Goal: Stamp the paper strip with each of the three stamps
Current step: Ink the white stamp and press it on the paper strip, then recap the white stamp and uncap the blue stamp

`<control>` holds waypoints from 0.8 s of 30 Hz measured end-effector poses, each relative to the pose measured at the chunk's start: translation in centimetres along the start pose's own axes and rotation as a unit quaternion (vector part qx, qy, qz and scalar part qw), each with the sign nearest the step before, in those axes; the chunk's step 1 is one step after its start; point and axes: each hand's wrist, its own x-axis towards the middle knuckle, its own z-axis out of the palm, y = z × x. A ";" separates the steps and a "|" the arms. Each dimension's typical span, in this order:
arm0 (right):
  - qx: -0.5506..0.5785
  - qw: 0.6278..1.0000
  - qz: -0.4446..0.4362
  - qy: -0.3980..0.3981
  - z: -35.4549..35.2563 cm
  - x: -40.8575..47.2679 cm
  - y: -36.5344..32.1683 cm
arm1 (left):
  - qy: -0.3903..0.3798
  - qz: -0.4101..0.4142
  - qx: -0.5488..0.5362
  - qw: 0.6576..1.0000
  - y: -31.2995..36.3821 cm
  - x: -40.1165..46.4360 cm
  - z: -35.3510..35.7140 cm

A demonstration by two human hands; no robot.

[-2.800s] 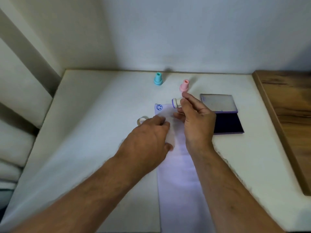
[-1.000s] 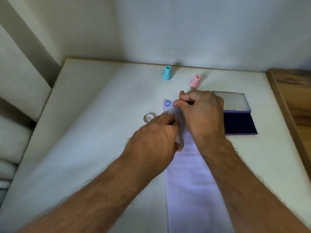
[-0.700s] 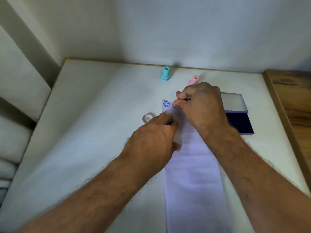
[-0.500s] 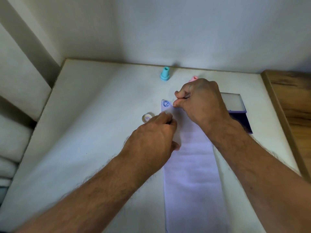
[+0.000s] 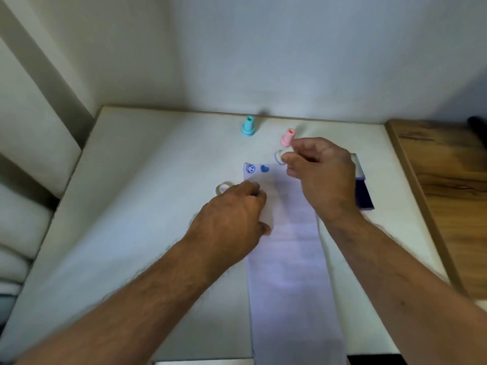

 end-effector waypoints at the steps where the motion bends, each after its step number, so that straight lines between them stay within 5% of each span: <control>1: 0.077 0.996 0.037 0.012 -0.5 -0.4 -0.3 | -0.001 0.000 0.001 1.000 0.0 0.0 -0.1; 5: 0.274 0.947 0.164 0.023 -2.8 -2.9 -1.7 | 0.022 -0.002 -0.011 1.000 0.3 -0.2 -1.1; 11: 0.337 0.905 0.258 -0.010 -4.5 -5.7 -2.0 | 0.108 -0.048 -0.018 0.993 -0.5 0.2 -2.9; 24: 0.385 0.863 0.312 -0.097 -3.7 -5.1 0.3 | 0.110 -0.128 -0.009 0.986 -2.4 0.3 -2.0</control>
